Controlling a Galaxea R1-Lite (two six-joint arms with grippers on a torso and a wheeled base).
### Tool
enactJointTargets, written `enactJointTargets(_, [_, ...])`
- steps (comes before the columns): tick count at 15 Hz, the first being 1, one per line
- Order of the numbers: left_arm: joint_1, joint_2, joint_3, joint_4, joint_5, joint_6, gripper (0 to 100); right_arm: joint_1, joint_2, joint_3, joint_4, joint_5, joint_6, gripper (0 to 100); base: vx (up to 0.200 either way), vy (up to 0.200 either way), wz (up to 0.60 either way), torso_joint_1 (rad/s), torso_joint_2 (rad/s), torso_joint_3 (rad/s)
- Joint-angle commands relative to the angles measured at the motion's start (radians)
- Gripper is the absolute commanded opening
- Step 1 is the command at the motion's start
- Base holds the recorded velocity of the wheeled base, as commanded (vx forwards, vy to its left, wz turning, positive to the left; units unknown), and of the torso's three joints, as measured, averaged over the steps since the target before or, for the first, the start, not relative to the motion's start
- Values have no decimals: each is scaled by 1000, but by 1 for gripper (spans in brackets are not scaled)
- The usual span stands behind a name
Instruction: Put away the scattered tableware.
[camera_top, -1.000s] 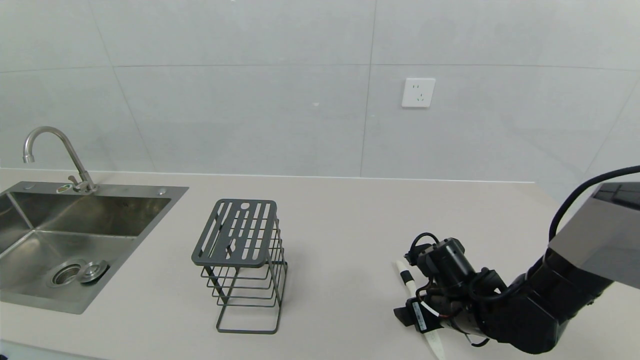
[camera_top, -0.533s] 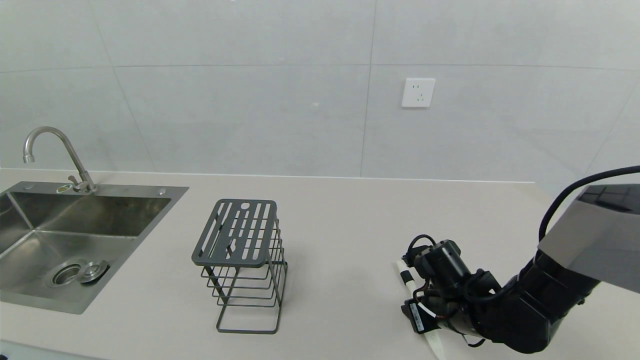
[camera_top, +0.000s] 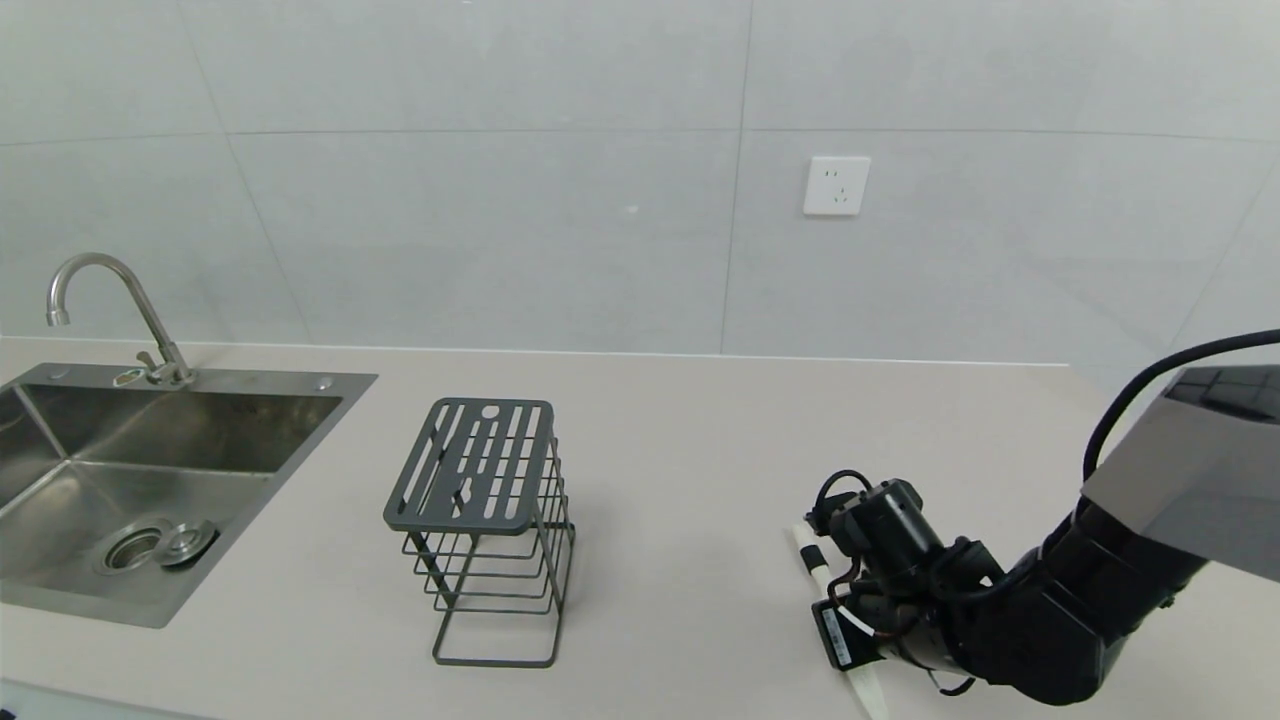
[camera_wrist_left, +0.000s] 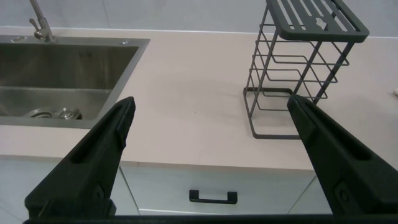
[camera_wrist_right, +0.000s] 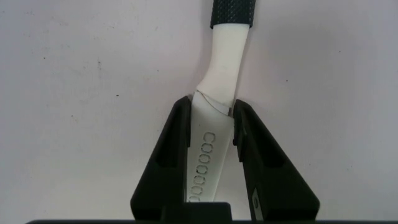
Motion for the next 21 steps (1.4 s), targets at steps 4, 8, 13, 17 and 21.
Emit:
enactJointTargets(4, [0,1,0,0,-3,0,100,-5,-198,-26,-17,11,-1,0,0,0,0,0,0,0])
enactJointTargets(8, [0,1,0,0,-5,1,100,-3,-260,-2,-228,117,-48,0,0,0,0,0,0,0])
enactJointTargets(13, [0,1,0,-2,-8,1,100,-25,-264,119,-593,259,-209,0,0,0,0,0,0,0])
enactJointTargets(17, [2,1,0,-173,-40,39,100,-18,-364,139,-663,310,-240,0,0,0,0,0,0,0])
enactJointTargets(21, [0,1,-14,-337,-85,-30,100,-15,-418,194,-669,410,-318,0,0,0,0,0,0,0])
